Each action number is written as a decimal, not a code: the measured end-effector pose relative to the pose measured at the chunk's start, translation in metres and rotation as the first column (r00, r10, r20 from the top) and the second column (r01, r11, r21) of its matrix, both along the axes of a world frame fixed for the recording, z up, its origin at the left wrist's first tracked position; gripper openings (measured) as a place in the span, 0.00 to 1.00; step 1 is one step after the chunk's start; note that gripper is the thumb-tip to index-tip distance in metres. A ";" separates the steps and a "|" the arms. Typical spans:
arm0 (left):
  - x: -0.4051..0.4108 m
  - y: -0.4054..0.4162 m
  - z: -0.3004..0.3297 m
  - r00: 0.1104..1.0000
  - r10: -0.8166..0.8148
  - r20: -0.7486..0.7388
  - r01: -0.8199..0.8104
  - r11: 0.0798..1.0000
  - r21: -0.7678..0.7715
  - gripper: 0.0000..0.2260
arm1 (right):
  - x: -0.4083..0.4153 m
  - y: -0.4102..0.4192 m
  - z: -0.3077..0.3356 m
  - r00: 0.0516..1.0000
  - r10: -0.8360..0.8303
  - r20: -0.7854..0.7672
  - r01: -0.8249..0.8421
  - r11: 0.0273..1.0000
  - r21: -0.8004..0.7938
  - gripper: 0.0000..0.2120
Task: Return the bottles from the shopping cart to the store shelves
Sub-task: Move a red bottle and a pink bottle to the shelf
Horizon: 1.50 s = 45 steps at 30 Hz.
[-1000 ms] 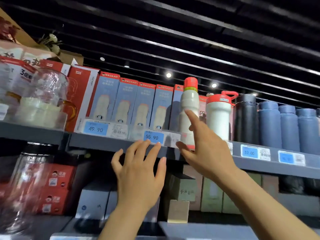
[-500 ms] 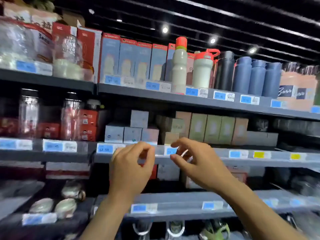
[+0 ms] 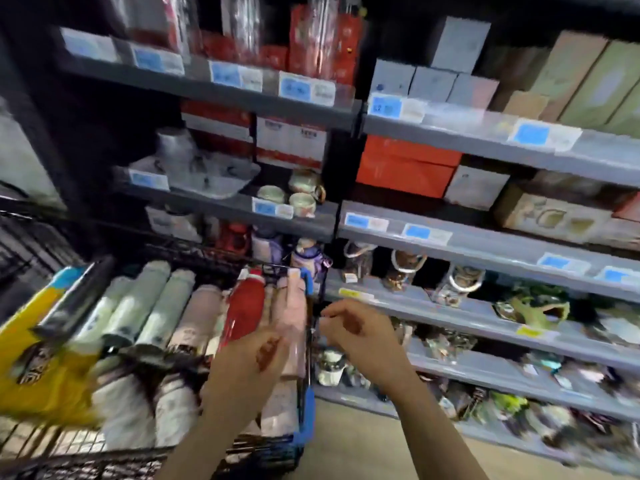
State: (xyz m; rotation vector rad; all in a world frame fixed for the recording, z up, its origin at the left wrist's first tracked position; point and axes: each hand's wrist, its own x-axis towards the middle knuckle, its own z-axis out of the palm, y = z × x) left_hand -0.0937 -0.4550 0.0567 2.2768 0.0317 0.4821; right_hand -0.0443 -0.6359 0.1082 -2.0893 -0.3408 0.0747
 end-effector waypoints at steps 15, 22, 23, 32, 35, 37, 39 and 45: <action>0.040 0.152 -0.092 0.904 -0.058 -0.424 -0.045 0.972 -0.229 0.21 | -0.015 0.119 -0.147 0.962 -0.262 0.077 0.265 0.829 -0.492 0.25; 0.100 0.119 -0.106 0.884 -0.076 -0.461 -0.010 0.984 -0.180 0.42 | -0.017 0.103 -0.192 0.994 -0.066 0.091 0.105 0.839 -0.535 0.36; 0.107 0.111 -0.107 0.870 -0.053 -0.489 -0.024 0.989 -0.149 0.44 | -0.016 0.102 -0.194 0.995 -0.068 0.080 0.100 0.831 -0.547 0.37; 0.139 0.081 -0.135 0.791 0.138 -0.596 -0.130 0.990 0.058 0.47 | -0.011 0.099 -0.205 0.994 -0.089 0.058 0.106 0.791 -0.603 0.36; 0.137 0.079 -0.140 0.818 0.149 -0.555 -0.133 0.989 0.070 0.46 | -0.012 0.098 -0.207 0.993 -0.086 0.082 0.118 0.792 -0.599 0.36; 0.137 0.080 -0.143 0.827 0.152 -0.541 -0.154 0.987 0.043 0.46 | -0.013 0.097 -0.208 0.993 -0.077 0.094 0.118 0.800 -0.588 0.36; 0.137 0.080 -0.145 0.831 0.153 -0.535 -0.169 0.985 0.019 0.46 | -0.013 0.097 -0.209 0.992 -0.080 0.096 0.121 0.803 -0.583 0.36; 0.123 0.086 -0.147 0.885 0.113 -0.452 -0.186 0.975 -0.120 0.47 | -0.012 0.098 -0.208 0.991 -0.080 0.105 0.126 0.801 -0.585 0.36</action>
